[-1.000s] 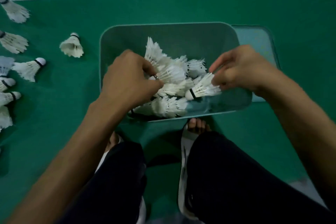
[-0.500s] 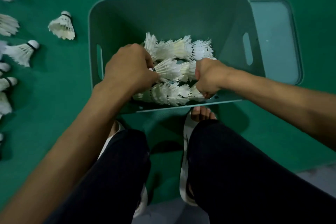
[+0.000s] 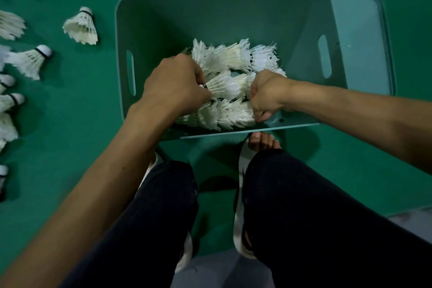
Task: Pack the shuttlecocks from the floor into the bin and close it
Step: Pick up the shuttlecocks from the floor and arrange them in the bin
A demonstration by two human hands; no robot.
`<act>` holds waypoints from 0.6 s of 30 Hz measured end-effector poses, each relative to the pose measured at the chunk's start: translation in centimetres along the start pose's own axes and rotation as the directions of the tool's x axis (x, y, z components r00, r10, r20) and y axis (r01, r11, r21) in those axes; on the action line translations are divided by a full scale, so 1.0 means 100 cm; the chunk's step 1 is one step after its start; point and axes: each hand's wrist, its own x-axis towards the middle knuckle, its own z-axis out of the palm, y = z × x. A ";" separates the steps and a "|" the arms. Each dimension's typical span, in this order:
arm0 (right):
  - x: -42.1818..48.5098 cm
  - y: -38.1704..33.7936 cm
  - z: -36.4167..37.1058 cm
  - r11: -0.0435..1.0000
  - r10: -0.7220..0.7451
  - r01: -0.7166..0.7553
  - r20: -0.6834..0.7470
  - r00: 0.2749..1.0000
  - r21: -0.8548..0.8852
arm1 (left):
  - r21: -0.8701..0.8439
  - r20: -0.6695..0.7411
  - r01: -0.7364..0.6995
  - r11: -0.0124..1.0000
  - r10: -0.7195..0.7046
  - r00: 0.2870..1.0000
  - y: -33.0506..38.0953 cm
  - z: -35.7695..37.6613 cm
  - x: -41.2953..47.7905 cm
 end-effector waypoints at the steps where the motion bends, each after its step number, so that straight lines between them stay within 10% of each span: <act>1: 0.000 -0.001 -0.001 1.000 -0.013 0.013 0.001 1.000 -0.018 | -0.010 0.005 -0.005 1.000 0.005 1.000 0.000 0.000 0.000; 7: -0.018 0.002 -0.032 0.992 -0.104 0.103 -0.011 0.995 -0.079 | -0.165 0.052 -0.046 0.985 0.055 0.997 0.000 0.003 0.000; 13: -0.050 0.017 -0.073 0.923 -0.253 0.261 -0.067 0.965 0.284 | -0.276 0.023 -0.108 0.955 0.119 0.993 0.011 0.010 -0.003; 18: -0.050 0.007 -0.064 0.960 -0.238 0.235 0.007 0.971 0.150 | -0.286 0.056 -0.129 0.949 0.151 0.987 0.017 0.014 -0.005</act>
